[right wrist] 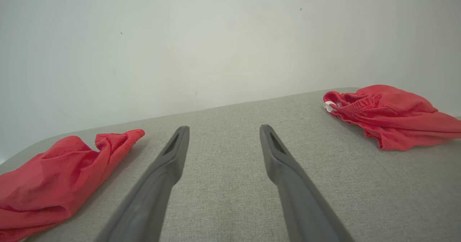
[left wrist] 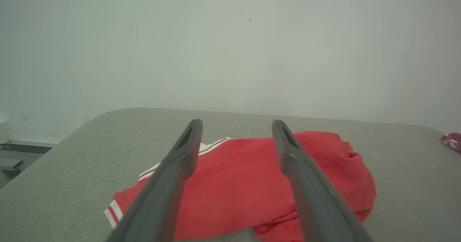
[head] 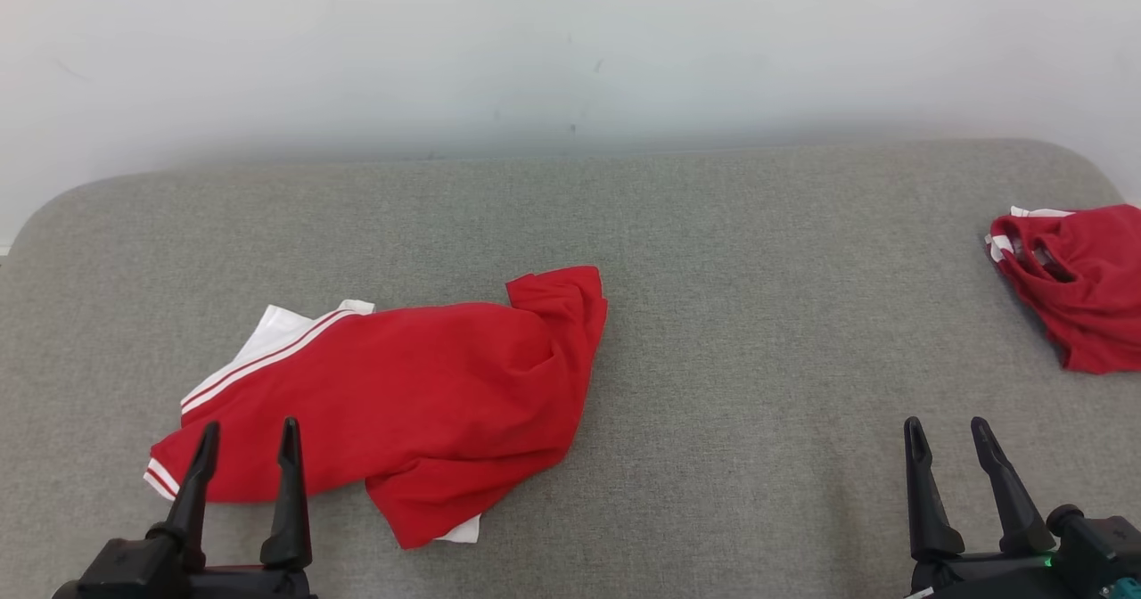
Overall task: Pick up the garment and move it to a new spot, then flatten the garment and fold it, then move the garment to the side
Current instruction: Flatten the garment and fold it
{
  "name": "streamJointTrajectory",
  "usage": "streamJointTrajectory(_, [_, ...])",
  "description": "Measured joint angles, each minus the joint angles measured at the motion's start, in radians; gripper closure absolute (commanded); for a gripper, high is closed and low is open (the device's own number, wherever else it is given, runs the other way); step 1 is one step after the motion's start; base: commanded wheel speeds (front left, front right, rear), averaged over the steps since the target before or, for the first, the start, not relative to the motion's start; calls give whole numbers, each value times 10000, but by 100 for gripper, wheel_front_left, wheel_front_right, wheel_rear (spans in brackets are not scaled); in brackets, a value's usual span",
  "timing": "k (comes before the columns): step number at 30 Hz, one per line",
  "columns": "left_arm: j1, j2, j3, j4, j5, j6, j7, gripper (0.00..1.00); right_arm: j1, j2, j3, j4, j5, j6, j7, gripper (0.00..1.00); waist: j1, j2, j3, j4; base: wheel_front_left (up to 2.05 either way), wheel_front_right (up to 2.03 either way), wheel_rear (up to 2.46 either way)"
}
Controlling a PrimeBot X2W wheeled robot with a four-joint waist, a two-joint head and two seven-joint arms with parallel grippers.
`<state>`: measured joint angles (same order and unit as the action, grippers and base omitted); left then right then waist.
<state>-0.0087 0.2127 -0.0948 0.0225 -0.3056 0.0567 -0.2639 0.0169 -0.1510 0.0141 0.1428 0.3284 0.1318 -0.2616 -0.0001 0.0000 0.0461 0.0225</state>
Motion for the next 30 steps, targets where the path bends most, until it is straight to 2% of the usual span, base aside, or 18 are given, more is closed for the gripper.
streamJointTrajectory(10, [33,-579,529,211,583,-558,0,0,15,-84,104,188,58,0,0,0,0,0,19,243,0,0,0])
streamJointTrajectory(14, [-130,-842,539,278,750,-756,0,0,-300,-345,347,502,115,0,0,0,0,1,121,458,0,0,0])
streamJointTrajectory(25, [-552,-1384,560,502,1018,-1114,-2,0,-3494,-1423,2224,2136,326,0,970,0,1,1,579,1441,0,0,0])
streamJointTrajectory(30, [-785,-1522,453,639,1035,-1237,0,0,-5149,-1599,3373,3327,502,0,1243,0,1,1,846,2001,0,0,0])
